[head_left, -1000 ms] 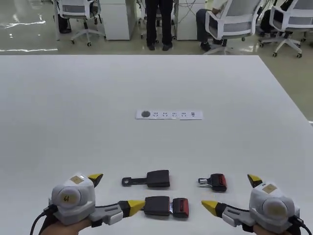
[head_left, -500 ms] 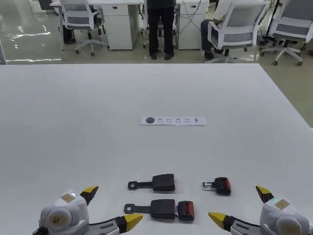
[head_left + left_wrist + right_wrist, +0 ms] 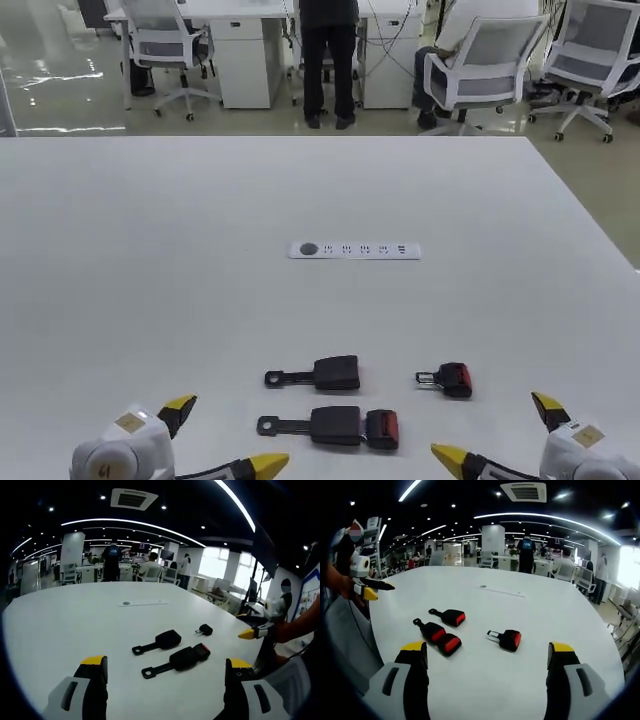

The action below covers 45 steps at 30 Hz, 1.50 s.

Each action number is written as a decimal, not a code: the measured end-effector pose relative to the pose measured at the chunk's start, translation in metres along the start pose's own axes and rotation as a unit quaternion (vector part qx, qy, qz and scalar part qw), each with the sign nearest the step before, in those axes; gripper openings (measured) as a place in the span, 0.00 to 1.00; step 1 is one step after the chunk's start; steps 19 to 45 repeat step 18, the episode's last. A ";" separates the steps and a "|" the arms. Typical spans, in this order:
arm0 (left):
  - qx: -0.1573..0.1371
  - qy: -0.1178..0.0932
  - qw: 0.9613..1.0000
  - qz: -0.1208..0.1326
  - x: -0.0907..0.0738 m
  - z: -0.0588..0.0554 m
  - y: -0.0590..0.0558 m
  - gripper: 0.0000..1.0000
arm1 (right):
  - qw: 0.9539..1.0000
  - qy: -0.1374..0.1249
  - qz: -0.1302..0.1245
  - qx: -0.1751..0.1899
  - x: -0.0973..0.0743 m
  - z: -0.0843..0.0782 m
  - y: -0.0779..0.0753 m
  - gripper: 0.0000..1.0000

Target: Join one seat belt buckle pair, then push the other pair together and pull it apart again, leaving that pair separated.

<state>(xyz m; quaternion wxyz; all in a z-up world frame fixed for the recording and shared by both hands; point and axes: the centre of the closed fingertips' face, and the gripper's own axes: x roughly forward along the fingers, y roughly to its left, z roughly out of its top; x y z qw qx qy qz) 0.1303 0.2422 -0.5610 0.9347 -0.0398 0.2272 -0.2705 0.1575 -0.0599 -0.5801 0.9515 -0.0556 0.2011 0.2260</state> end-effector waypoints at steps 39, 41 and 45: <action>0.009 -0.002 1.000 0.000 -0.008 0.004 -0.001 1.00 | 1.000 0.003 -0.002 0.001 -0.001 0.000 0.008 1.00; 0.009 -0.002 1.000 0.000 -0.008 0.004 -0.001 1.00 | 1.000 0.003 -0.002 0.001 -0.001 0.000 0.008 1.00; 0.009 -0.002 1.000 0.000 -0.008 0.004 -0.001 1.00 | 1.000 0.003 -0.002 0.001 -0.001 0.000 0.008 1.00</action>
